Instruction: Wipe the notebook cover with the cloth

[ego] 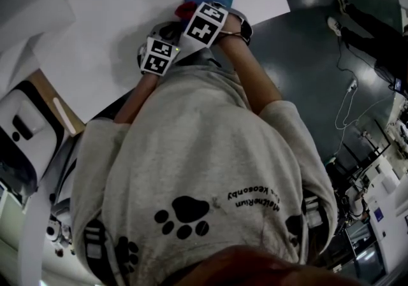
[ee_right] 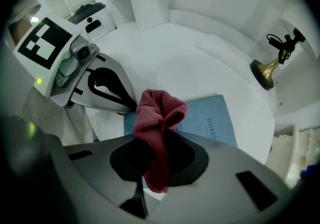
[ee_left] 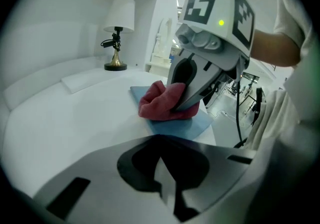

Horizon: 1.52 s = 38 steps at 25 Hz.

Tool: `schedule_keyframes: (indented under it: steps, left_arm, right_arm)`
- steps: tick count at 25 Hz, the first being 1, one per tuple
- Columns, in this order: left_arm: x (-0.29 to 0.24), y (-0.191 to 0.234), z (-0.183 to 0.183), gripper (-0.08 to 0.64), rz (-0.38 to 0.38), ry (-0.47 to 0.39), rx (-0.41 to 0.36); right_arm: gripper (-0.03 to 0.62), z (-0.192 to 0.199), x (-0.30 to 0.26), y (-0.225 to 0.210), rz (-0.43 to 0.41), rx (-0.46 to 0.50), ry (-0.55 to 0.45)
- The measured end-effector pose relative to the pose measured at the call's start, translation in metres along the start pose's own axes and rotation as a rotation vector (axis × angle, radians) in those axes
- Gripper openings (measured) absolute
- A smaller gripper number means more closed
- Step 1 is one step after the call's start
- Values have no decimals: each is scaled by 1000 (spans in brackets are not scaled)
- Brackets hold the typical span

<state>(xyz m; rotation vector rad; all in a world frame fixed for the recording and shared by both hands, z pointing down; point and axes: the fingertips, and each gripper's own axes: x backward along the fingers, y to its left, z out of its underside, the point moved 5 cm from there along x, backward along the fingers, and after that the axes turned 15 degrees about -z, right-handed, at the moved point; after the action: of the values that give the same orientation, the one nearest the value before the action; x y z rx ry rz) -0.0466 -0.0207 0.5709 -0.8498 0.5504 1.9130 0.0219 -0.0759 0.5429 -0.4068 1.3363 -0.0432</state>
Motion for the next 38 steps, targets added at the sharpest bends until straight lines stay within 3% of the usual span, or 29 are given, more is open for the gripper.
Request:
schedule_keyframes:
  steps: [18,29,33,38]
  left_arm:
    - [-2,-1,0,12,3,9,3]
    - [-1,-1,0,12,7,13,9]
    - [-1,1,4,12,3,24,1]
    - [0,-1,6,12,2,32,-16]
  right_arm:
    - [61,99,17,-8,57,-175,95]
    - [61,163,25,-5,84,-339,161]
    - [61,157,38,-2,120,-354,124]
    - [61,110,50,8,129,-278,21]
